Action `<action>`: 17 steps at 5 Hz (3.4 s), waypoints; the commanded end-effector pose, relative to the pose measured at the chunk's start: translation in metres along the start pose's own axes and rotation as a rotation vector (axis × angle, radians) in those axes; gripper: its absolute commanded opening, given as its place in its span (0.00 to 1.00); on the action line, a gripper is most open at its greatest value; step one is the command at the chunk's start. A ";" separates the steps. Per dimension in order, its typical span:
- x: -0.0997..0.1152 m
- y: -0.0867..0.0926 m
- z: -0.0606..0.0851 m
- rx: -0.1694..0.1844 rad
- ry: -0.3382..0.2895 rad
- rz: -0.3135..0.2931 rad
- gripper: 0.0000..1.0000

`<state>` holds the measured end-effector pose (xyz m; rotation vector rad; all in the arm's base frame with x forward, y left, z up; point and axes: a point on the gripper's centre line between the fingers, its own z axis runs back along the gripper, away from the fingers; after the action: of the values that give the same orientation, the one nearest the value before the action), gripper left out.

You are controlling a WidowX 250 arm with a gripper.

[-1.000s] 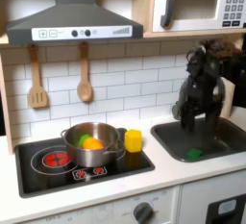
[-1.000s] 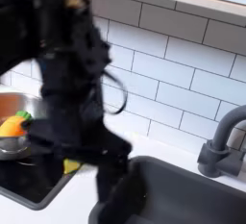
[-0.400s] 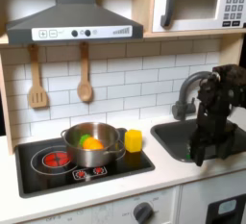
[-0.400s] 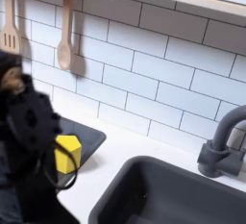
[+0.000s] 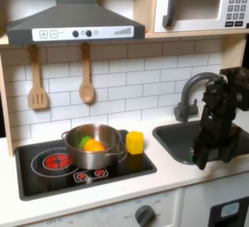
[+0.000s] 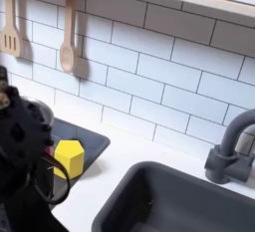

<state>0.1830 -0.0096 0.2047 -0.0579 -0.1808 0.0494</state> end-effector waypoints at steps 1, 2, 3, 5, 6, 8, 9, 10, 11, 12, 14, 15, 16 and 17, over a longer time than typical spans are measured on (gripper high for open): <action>0.000 0.000 0.000 0.002 0.000 0.000 1.00; 0.000 0.000 -0.001 0.002 0.003 0.000 1.00; 0.000 0.000 0.000 0.000 0.002 0.000 1.00; 0.000 0.000 0.000 0.000 0.002 0.000 1.00; 0.000 0.000 0.000 0.000 0.002 0.000 1.00; 0.015 0.014 -0.019 0.001 -0.096 -0.086 1.00; 0.027 0.019 -0.020 -0.029 -0.149 -0.079 1.00; 0.038 0.027 -0.024 -0.039 -0.216 -0.084 1.00; 0.051 0.036 -0.026 -0.058 -0.290 -0.056 1.00; 0.065 0.046 -0.028 -0.039 -0.366 -0.044 1.00; 0.088 0.057 -0.030 -0.014 -0.450 -0.024 1.00; 0.088 0.056 -0.026 -0.020 -0.445 -0.017 1.00; 0.094 0.057 -0.020 -0.025 -0.455 0.002 1.00; 0.094 0.056 -0.020 -0.025 -0.456 -0.006 1.00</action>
<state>0.2760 0.0503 0.1986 -0.0709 -0.6357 0.0535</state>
